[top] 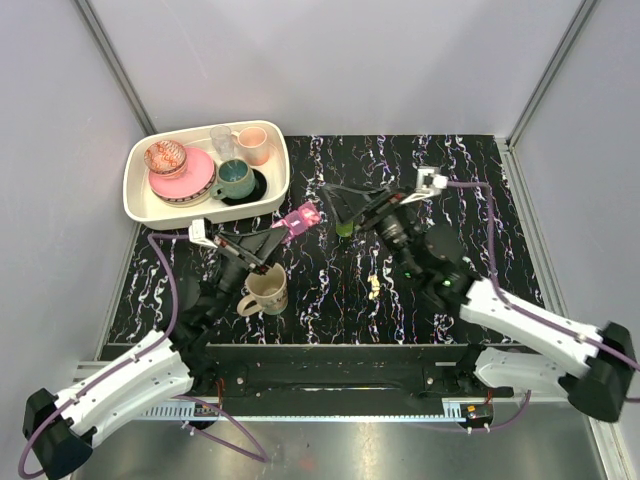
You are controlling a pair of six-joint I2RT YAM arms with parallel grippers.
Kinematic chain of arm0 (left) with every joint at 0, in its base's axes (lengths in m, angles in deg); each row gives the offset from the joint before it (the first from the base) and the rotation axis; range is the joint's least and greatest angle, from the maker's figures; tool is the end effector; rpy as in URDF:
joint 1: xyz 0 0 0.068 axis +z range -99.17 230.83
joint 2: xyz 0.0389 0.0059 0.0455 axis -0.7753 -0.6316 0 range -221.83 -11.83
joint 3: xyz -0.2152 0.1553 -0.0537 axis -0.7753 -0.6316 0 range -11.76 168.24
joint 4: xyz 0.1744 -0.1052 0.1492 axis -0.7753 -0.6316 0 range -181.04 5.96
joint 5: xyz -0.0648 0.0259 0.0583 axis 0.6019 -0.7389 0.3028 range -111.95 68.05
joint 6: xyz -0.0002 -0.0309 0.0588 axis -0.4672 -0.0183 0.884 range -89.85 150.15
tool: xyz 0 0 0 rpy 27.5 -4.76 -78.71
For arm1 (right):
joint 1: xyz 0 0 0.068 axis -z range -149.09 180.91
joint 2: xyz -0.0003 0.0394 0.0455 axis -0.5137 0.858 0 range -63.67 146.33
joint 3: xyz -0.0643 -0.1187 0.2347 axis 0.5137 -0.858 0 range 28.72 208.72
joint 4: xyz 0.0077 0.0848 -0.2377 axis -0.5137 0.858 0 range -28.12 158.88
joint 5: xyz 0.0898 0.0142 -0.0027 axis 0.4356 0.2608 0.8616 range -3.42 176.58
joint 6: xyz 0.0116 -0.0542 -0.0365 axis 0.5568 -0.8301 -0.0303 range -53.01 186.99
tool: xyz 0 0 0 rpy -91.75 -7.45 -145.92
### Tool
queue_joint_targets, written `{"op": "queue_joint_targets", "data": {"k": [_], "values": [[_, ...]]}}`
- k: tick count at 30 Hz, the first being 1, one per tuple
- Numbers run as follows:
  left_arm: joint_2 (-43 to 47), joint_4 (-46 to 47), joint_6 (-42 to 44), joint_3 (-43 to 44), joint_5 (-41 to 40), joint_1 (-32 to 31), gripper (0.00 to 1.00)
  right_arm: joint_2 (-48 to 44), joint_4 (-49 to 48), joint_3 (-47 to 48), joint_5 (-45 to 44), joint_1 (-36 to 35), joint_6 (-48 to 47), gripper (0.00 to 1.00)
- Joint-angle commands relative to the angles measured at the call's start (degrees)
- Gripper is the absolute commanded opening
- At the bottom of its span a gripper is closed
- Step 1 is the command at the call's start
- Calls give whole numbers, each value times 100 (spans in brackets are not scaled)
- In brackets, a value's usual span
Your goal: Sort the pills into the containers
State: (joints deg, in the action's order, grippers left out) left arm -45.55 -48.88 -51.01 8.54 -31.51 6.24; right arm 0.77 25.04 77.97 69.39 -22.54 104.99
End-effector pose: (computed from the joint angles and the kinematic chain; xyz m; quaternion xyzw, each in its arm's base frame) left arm 0.1216 -0.1075 0.3092 -0.2410 0.5092 -0.7128 0.4177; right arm 0.1705 0.2039 0.3918 0.0479 0.5670 0.5271 0.6312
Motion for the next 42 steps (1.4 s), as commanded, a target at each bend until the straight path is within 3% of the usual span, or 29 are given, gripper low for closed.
{"op": "queue_joint_targets", "data": {"k": [1,6,11,15,17,21,29,42], "values": [[-388,-1129,1029,949,920,-5,0,-1106,2169,312,-1171,28,-1039,96],[-1294,-1477,1761,1459,1868,-5,0,-2136,3960,313,-1963,28,-1488,95],[-2875,-661,1894,1706,2817,-14,0,-3095,5289,295,-2078,28,-1068,94],[-4393,559,1780,1978,3390,-93,0,-3482,5907,287,-2113,28,-821,93],[-4870,659,1850,2380,3653,-180,2,-3640,6065,243,-2139,28,-803,93],[-6170,-172,2463,3488,4058,-260,3,-3781,6215,207,-2166,28,-829,93],[-7526,-2283,3730,5456,3963,-330,4,-4010,6408,102,-2227,28,-908,94],[-8915,-4287,4784,6864,3471,-611,11,-3957,6505,-30,-2069,28,-812,94]]}}
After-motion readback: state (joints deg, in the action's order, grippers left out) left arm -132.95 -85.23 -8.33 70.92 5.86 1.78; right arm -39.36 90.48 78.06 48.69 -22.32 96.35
